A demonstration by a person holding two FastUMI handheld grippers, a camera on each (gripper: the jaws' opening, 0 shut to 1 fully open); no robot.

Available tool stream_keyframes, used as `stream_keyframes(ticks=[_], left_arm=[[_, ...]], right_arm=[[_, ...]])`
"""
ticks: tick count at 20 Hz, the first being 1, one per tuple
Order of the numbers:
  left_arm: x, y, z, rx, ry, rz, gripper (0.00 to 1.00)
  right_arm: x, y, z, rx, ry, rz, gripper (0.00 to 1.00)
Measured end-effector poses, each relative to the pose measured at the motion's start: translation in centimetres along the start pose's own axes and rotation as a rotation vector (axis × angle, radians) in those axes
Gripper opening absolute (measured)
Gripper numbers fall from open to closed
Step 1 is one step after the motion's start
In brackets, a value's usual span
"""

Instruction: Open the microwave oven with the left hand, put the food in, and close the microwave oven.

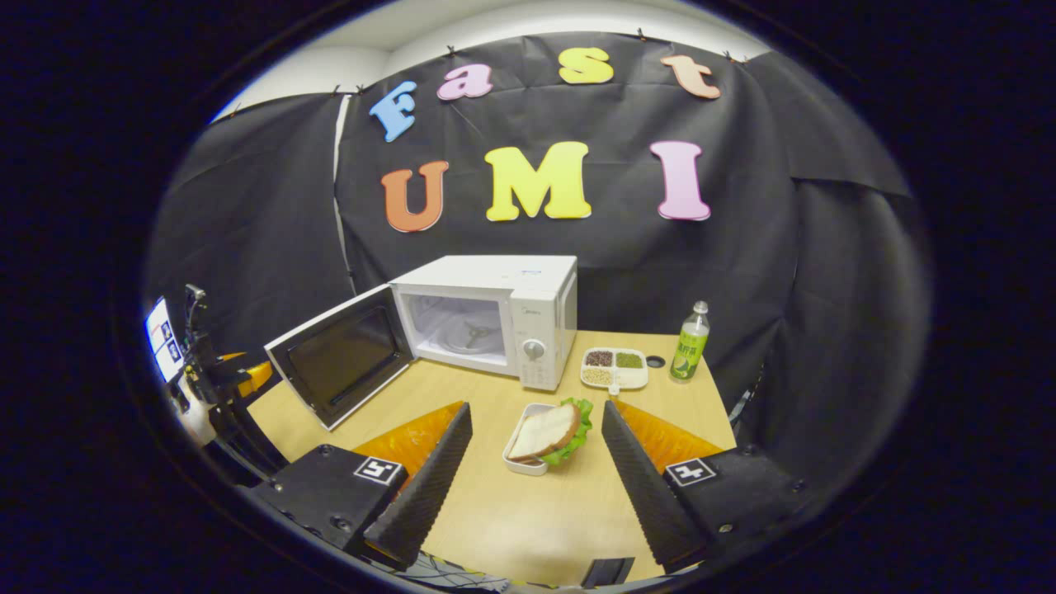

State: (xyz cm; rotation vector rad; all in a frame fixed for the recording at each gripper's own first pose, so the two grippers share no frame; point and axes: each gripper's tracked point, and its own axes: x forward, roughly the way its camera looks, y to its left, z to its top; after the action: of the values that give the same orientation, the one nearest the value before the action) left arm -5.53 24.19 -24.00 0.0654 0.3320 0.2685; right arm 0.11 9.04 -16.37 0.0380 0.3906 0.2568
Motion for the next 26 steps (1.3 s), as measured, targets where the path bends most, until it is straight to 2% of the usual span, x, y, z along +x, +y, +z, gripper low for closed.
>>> stream_keyframes(ticks=[1,7,11,12,17,18,19,20,21,22,23,24,25,26], left_arm=[[-0.6,-0.7,0.4,-0.007,-0.008,-0.014,0.97],[-3.6,-4.9,4.0,-0.111,-0.054,-0.04,0.97],[-4.8,-7.7,6.2,-0.094,-0.06,-0.028,0.97],[-5.1,-8.4,6.6,-0.098,-0.057,-0.022,0.98],[-6.3,-12.1,7.8,-0.132,-0.034,0.024,0.97],[-6.6,-12.7,8.0,-0.126,-0.031,0.037,0.98],[-6.8,-13.3,8.1,-0.121,-0.025,0.043,0.98],[-6.9,-14.0,8.2,-0.118,-0.017,0.044,0.97],[-7.1,-14.5,8.3,-0.116,-0.014,0.046,0.98],[-7.1,-15.0,8.5,-0.114,-0.01,0.05,0.98],[-7.2,-15.4,8.6,-0.11,-0.007,0.05,0.98],[-7.2,-15.8,8.7,-0.105,-0.006,0.043,0.97],[-7.3,-16.2,8.9,-0.095,-0.005,0.04,0.98],[-7.3,-16.3,8.9,-0.085,-0.005,0.036,0.98]], right_arm=[[0.8,-0.7,-0.8,0.03,0.026,0.0,1.0],[7.0,-4.1,-5.7,0.229,0.188,0.044,0.97],[11.8,-5.1,-8.3,0.331,0.286,0.132,0.97],[13.1,-5.3,-8.7,0.36,0.309,0.156,0.86],[17.1,-4.8,-9.9,0.491,0.436,0.307,0.8],[17.9,-4.7,-10.2,0.504,0.459,0.323,0.89],[18.7,-4.8,-10.4,0.518,0.482,0.336,0.77],[19.3,-4.9,-10.6,0.536,0.513,0.344,0.84],[19.9,-4.9,-10.6,0.567,0.532,0.358,0.7],[20.2,-4.9,-10.6,0.605,0.551,0.365,0.79],[20.4,-4.6,-10.4,0.643,0.571,0.386,0.65],[20.3,-4.3,-10.4,0.674,0.591,0.403,0.68],[20.3,-4.2,-10.3,0.699,0.604,0.411,0.52],[20.3,-3.8,-10.1,0.715,0.611,0.419,0.46]])
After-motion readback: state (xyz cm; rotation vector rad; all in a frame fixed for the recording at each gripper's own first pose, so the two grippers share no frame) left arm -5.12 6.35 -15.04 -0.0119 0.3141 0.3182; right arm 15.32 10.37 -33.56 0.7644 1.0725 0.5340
